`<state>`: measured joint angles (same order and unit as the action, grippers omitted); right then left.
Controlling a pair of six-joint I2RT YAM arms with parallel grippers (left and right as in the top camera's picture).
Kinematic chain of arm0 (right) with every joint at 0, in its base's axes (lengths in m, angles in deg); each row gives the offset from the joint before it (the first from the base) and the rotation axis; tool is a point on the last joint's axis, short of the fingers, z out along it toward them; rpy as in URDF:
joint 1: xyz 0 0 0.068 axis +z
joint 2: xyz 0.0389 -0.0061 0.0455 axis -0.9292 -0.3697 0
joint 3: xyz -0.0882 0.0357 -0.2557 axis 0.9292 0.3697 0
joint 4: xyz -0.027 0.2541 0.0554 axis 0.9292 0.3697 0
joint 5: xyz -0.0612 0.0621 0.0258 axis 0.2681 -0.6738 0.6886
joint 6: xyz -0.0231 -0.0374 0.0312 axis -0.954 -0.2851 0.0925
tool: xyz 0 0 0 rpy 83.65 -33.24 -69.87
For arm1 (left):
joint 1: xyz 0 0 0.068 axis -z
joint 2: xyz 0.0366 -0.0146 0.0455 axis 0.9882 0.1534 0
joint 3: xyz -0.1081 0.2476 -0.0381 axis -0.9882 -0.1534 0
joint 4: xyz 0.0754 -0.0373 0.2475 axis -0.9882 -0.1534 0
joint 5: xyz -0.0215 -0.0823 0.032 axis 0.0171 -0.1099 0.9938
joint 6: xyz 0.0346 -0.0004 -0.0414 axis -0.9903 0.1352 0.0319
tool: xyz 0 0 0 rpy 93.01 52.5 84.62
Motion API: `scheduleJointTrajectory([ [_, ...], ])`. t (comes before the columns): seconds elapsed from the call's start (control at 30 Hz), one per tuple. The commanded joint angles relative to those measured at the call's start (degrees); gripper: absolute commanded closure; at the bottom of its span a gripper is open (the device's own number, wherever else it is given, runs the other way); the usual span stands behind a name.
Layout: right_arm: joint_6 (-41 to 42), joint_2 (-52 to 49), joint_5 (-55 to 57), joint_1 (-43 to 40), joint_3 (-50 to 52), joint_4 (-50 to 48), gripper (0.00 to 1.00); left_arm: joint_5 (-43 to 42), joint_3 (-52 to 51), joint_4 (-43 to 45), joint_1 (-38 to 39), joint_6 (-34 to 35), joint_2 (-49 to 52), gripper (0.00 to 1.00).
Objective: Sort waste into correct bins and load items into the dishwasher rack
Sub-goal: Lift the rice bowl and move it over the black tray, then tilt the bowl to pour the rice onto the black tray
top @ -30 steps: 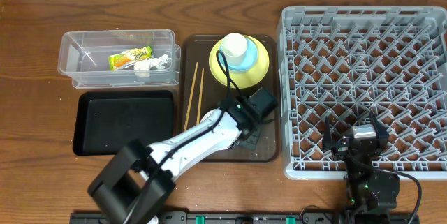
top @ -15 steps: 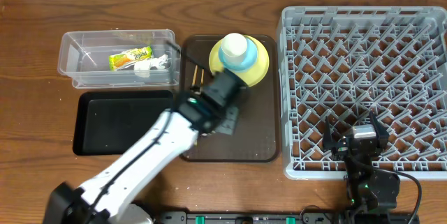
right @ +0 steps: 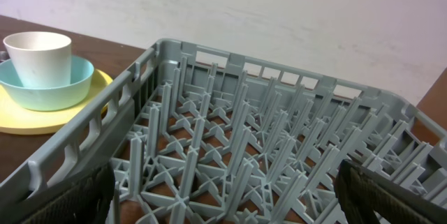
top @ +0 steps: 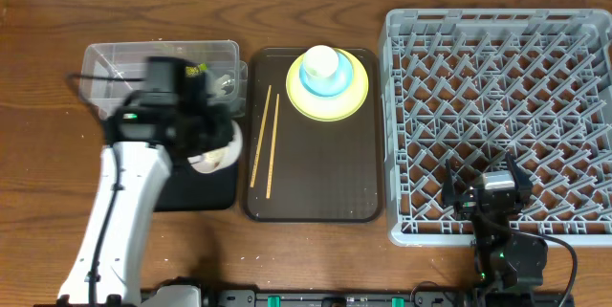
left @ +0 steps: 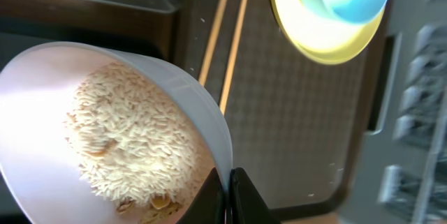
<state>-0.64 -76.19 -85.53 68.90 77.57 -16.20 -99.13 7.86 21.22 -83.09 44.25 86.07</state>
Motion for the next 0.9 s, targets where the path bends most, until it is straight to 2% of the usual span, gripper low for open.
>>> scheduleJointTrajectory([
  [0.0, 0.2, 0.1, -0.2, 0.0, 0.1, 0.2, 0.01, -13.4, 0.9, -0.4, -7.2, -3.3, -0.6, 0.94],
  [0.23, 0.2, 0.1, -0.2, 0.0, 0.1, 0.2, 0.01, -25.0, -1.5, 2.2, -18.3, -3.5, -0.6, 0.94],
  [0.5, 0.2, 0.1, -0.2, 0.0, 0.1, 0.2, 0.01, -35.1, -2.8, 5.5, -23.4, -3.9, -0.3, 0.94],
  [0.87, 0.2, 0.1, -0.2, 0.0, 0.1, 0.2, 0.01, -36.7, -4.9, 7.8, -26.1, -3.7, -0.2, 0.94],
])
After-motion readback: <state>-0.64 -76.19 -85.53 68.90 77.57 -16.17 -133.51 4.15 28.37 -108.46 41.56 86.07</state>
